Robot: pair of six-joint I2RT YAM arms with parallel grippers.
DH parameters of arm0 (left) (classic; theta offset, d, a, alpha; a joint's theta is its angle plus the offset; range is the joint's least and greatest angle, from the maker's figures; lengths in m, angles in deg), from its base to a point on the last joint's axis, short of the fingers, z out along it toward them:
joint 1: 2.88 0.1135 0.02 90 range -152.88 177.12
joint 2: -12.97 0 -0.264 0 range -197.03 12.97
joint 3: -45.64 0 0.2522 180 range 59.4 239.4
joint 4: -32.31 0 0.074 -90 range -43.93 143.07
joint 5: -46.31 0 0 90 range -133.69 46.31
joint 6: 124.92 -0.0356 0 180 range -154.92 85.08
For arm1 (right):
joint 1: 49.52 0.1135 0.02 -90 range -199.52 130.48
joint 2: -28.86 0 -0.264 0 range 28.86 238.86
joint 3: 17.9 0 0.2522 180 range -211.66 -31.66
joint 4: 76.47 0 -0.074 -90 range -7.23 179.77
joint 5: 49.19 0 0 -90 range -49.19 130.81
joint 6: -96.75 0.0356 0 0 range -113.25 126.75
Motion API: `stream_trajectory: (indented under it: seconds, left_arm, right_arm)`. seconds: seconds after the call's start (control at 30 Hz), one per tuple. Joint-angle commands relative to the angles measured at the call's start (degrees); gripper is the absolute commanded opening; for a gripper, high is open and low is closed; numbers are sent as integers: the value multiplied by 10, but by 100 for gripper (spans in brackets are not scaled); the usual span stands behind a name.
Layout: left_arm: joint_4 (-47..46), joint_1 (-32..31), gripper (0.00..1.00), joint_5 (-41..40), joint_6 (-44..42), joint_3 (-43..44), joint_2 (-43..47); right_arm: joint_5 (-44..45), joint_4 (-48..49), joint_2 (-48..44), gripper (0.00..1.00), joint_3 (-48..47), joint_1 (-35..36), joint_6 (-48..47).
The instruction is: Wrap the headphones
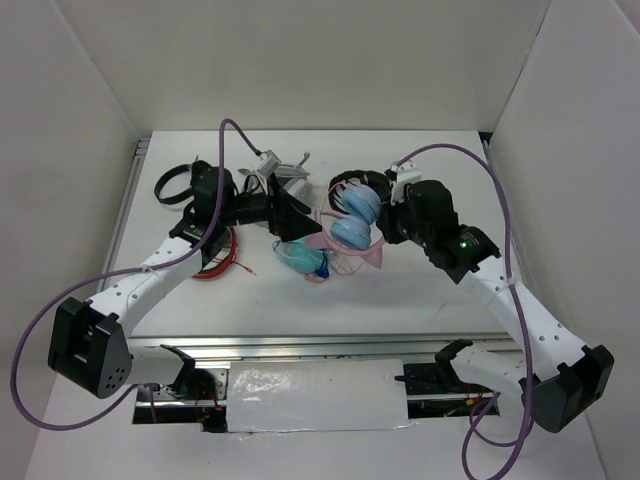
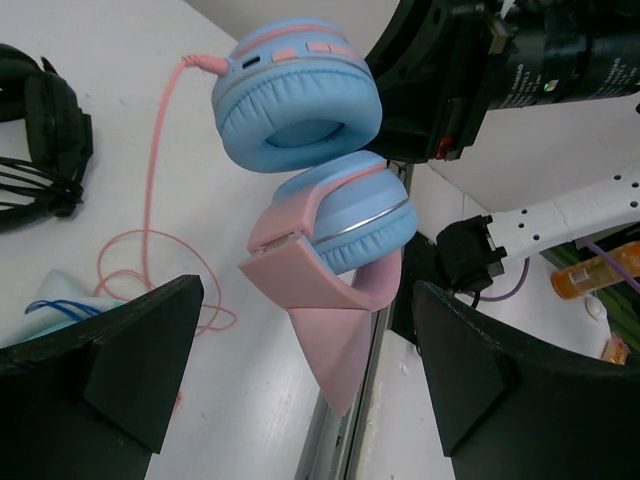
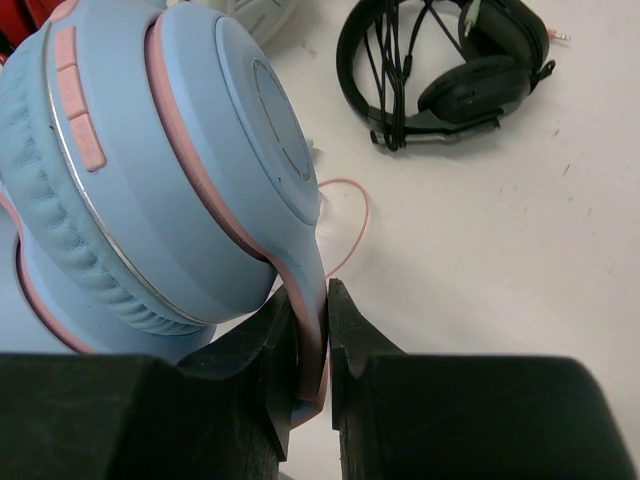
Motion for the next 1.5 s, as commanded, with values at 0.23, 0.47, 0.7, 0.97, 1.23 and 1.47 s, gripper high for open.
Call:
stream_trajectory:
  seconds: [0.23, 0.47, 0.7, 0.97, 1.23, 1.47]
  left_arm:
    - [25, -26, 99, -73, -4, -2, 9]
    - [-5, -26, 99, -137, 32, -16, 29]
    - [-70, -27, 93, -104, 109, -16, -17]
    - [-97, -33, 72, -124, 130, -19, -30]
    - [-104, -35, 68, -147, 134, -34, -17]
    - [-102, -37, 50, -148, 141, -34, -20]
  right_arm:
    - [115, 69, 23, 1, -50, 25, 118]
    - [230, 20, 51, 0, -44, 45, 398]
    - [291, 91, 33, 0, -5, 109, 496]
    - [322, 118, 46, 0, 9, 153, 561]
    - [357, 108, 92, 0, -19, 193, 574]
    - [376, 147, 95, 0, 6, 215, 641]
